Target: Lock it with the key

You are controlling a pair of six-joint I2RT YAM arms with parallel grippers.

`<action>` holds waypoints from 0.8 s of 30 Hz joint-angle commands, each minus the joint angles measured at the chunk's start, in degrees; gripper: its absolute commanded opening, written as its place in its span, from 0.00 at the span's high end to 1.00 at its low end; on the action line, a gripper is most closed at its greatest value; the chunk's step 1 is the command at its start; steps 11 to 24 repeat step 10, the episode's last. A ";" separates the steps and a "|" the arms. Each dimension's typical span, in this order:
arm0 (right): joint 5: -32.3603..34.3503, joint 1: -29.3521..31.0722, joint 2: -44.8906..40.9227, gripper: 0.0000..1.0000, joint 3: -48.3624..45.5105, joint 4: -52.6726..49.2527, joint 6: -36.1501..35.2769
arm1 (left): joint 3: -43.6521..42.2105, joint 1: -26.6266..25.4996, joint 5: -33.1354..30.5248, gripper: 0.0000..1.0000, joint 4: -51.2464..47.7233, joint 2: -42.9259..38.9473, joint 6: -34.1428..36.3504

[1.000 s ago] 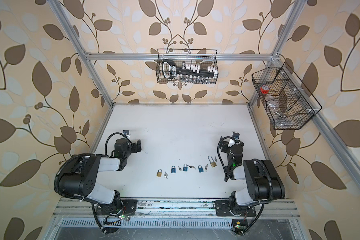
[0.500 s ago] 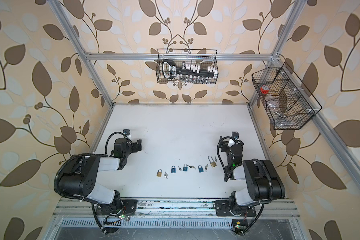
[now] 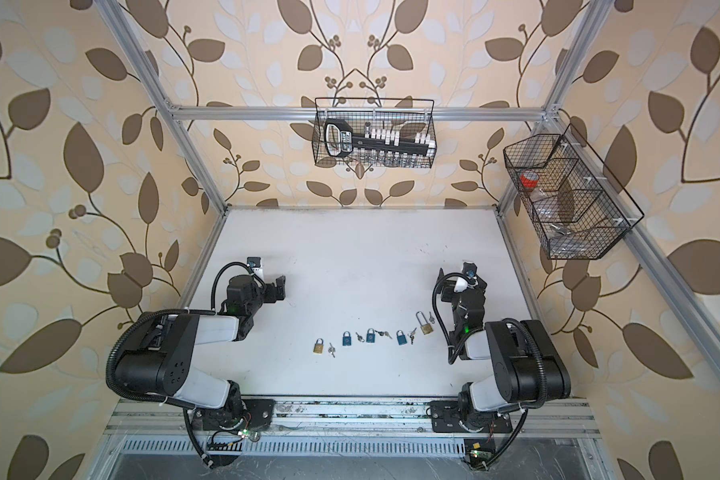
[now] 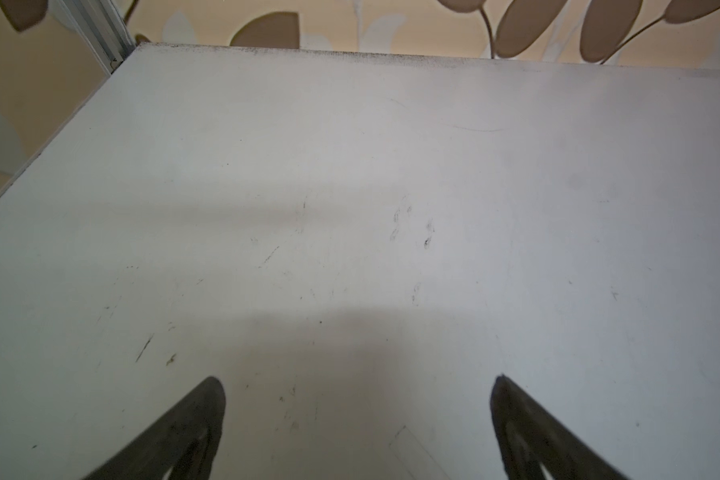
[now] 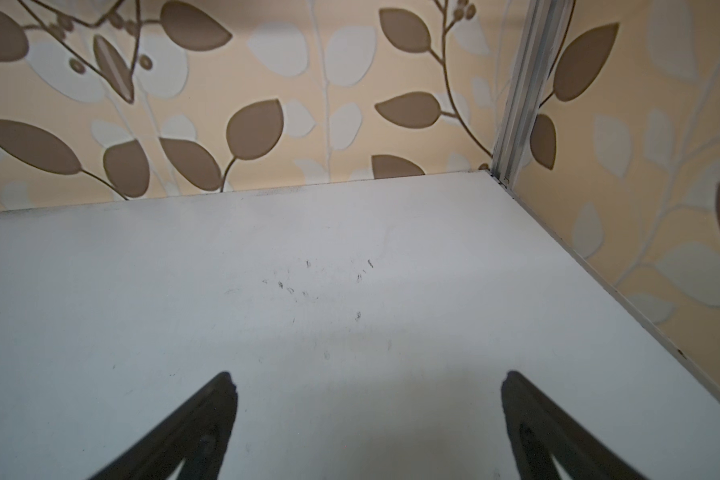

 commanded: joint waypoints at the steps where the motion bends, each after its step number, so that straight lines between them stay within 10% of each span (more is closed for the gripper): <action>1: -2.39 -0.47 0.45 0.00 1.20 -1.53 -0.34 | 1.16 0.67 0.71 0.01 -0.44 -0.26 0.70; 24: -2.55 -0.54 0.48 0.00 1.22 -1.63 -0.34 | -0.98 1.34 0.54 0.01 2.40 -0.91 -0.05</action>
